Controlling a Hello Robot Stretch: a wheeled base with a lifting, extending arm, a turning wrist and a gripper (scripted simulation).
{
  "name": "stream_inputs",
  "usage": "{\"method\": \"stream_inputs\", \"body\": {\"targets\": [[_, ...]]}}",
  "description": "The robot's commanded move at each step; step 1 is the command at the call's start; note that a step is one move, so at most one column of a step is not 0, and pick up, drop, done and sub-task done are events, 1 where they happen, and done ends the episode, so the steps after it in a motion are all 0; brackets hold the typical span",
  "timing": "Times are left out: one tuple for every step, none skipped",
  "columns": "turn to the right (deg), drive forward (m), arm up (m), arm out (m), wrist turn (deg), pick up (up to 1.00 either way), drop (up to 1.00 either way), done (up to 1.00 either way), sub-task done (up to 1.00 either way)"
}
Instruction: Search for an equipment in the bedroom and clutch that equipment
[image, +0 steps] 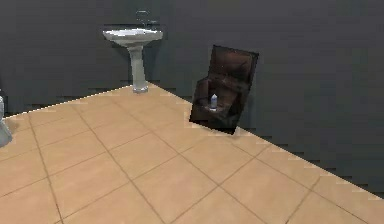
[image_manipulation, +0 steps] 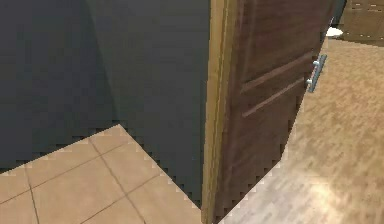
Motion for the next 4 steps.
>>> {"method": "stream_inputs", "body": {"targets": [[-45.0,0.0,0.0,0.0,0.0,0.0,0.0,0.0,0.0],[-33.0,0.0,0.0,0.0,0.0,0.0,0.0,0.0,0.0],[0.0,1.0,0.0,0.0,0.0,0.0,0.0,0.0,0.0],[0.0,1.0,0.0,0.0,0.0,0.0,0.0,0.0,0.0]]}}
